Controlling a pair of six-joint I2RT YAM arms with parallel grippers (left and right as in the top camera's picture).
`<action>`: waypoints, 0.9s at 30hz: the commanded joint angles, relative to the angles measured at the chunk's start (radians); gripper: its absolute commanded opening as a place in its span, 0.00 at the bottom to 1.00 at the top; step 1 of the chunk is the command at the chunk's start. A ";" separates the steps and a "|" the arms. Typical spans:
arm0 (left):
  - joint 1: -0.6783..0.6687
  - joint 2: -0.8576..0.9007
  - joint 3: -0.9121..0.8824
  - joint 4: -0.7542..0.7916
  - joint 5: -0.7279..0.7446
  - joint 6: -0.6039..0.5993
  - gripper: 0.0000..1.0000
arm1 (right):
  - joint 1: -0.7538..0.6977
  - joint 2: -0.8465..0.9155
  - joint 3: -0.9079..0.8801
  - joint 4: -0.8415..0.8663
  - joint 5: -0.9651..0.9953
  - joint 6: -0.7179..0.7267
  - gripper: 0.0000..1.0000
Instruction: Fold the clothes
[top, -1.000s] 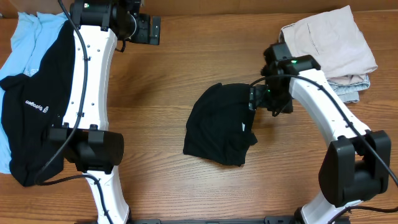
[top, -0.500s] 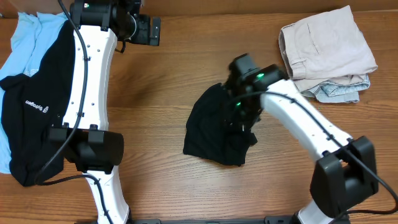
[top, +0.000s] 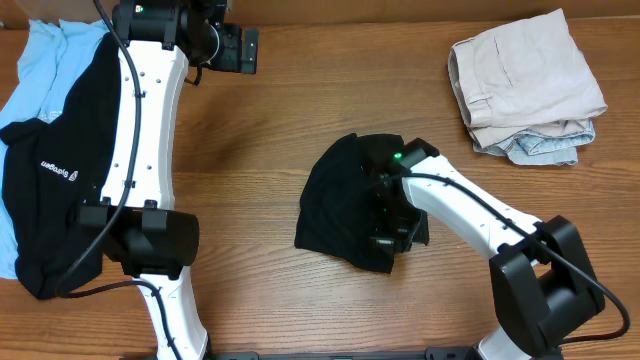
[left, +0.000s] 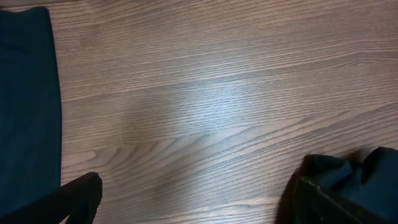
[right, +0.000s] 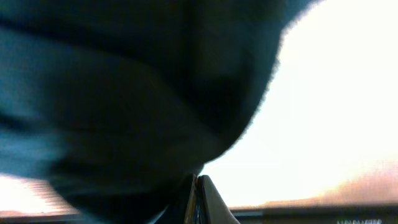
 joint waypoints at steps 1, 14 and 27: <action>0.000 0.003 0.014 0.001 -0.006 0.024 1.00 | 0.006 -0.027 -0.024 0.005 0.019 0.100 0.04; 0.000 0.003 0.014 0.000 -0.006 0.027 1.00 | -0.008 -0.097 0.379 -0.119 0.095 -0.002 0.04; 0.000 0.003 0.014 -0.006 -0.006 0.027 1.00 | -0.007 0.067 0.427 0.123 -0.033 -0.209 0.54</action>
